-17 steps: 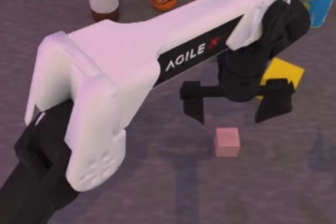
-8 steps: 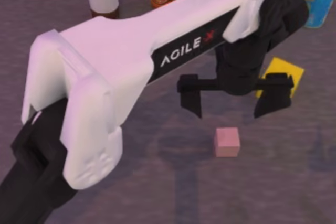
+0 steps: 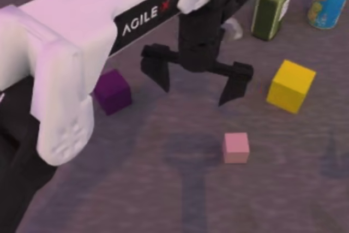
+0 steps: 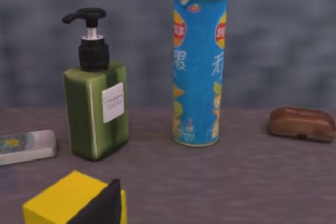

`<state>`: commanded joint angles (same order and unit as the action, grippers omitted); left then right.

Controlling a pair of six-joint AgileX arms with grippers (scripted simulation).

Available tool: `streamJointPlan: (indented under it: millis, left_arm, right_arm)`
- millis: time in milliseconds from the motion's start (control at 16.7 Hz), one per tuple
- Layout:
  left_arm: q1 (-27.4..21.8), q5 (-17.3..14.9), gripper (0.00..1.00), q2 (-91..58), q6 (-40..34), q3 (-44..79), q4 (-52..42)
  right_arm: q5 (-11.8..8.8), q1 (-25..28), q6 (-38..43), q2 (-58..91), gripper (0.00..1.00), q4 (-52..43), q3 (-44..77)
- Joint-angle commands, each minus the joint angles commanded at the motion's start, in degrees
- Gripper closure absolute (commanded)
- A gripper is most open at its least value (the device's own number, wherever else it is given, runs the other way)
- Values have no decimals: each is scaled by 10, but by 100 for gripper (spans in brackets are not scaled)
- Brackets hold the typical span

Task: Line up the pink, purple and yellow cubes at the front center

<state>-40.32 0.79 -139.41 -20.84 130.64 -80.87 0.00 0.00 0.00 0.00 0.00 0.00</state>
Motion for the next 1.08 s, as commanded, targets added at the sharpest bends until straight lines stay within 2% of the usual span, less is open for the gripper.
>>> streamJointPlan:
  millis: [420, 600, 780, 1080]
  left_arm:
    - [129, -10, 0, 31, 398, -84, 24]
    - [175, -10, 0, 52, 518, -111, 41]
    - [203, -10, 0, 68, 582, -128, 54]
    - [209, -10, 0, 71, 594, -131, 56]
  right_arm:
    - [0, 0, 0, 0, 0, 0, 0]
    - [0, 0, 0, 0, 0, 0, 0]
    - [0, 0, 0, 0, 0, 0, 0]
    - [0, 0, 0, 0, 0, 0, 0]
